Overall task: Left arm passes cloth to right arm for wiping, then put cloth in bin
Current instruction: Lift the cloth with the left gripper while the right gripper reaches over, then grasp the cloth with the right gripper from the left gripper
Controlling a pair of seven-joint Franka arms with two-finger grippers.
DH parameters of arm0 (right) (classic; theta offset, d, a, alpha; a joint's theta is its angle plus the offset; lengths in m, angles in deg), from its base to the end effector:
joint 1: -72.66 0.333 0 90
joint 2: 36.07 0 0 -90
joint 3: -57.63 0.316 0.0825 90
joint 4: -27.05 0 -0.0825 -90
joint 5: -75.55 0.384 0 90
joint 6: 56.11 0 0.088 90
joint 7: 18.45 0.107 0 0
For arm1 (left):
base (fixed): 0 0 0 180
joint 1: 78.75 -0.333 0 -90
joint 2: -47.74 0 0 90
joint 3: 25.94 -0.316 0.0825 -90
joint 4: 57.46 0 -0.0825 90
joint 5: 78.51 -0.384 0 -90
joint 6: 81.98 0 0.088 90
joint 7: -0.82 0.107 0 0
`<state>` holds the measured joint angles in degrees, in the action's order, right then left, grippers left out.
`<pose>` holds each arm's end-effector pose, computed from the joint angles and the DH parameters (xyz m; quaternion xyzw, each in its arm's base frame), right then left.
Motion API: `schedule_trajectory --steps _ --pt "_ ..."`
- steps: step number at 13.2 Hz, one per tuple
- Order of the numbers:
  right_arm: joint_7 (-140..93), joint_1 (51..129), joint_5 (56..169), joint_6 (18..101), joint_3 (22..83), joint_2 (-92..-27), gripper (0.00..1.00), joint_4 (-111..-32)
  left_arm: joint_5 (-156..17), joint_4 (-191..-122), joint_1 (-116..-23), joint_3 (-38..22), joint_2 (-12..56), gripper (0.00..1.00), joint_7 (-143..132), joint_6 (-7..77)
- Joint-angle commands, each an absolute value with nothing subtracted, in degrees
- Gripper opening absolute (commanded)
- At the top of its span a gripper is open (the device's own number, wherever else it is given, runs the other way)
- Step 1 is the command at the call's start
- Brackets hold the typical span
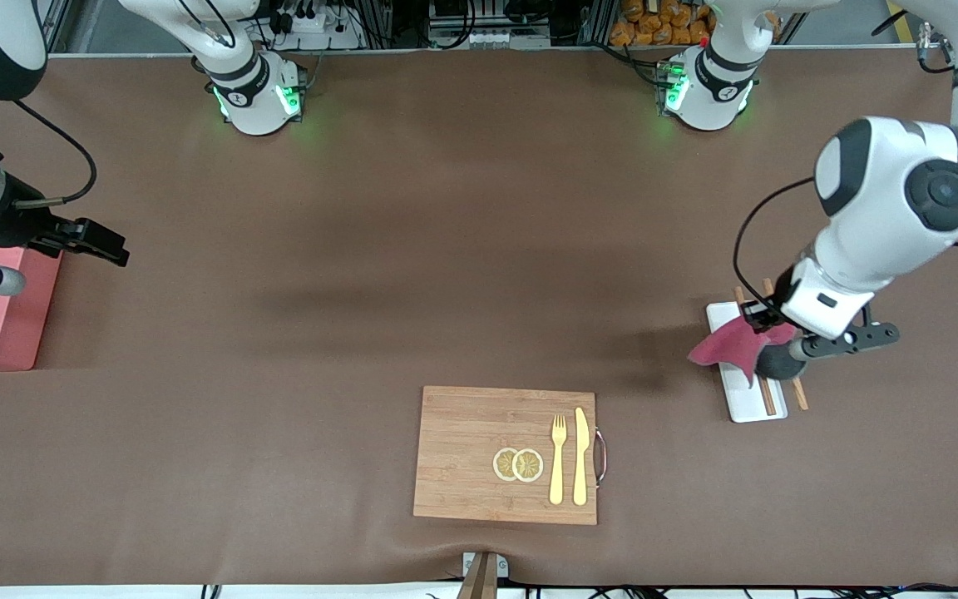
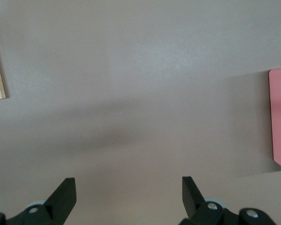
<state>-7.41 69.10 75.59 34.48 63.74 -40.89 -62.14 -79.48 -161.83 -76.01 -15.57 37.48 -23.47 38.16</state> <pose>0.5785 0.0234 0.5846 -0.9968 0.0741 0.0300 0.0013 0.6037 -0.1342 0.4478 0.9941 0.0956 0.0442 0.0239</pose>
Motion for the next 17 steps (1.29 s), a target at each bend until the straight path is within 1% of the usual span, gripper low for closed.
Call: schedule_trajectory --steps 1,4,6,8,11,12,15,17 --pt "-0.7 68.8 79.6 32.5 64.0 -41.0 1.0 -62.2 -78.8 -157.8 -76.1 -9.4 37.3 0.0 -33.9 36.3" --pt "11.0 70.0 84.1 31.3 64.0 -41.4 1.0 -62.2 -78.8 -153.1 -75.3 -3.3 35.4 0.0 -45.2 36.3" --pt "23.1 71.6 89.3 30.5 64.0 -42.0 1.0 -62.2 -79.0 -151.4 -73.6 -0.8 33.6 0.0 -50.1 36.5" --pt "35.9 72.7 96.6 29.9 64.0 -43.8 1.0 -62.2 -77.1 -147.5 -68.1 -0.4 30.5 0.0 -58.1 37.1" --pt "50.4 74.8 102.4 30.6 64.1 -46.2 1.0 -62.0 -74.3 -137.6 -61.1 -0.4 23.9 0.0 -71.6 40.0" --pt "54.4 76.1 104.5 31.6 64.1 -47.4 1.0 -62.0 -74.3 -136.2 -59.4 -0.4 22.4 0.0 -74.9 42.4" --pt "63.9 80.9 106.1 36.9 64.1 -50.3 1.0 -62.1 -74.3 -136.0 -54.8 -0.4 19.6 0.0 -84.5 53.5" --pt "68.6 82.9 107.4 40.2 64.1 -52.1 1.0 -62.1 -74.3 -135.9 -52.6 -0.4 18.3 0.0 -89.6 59.3"
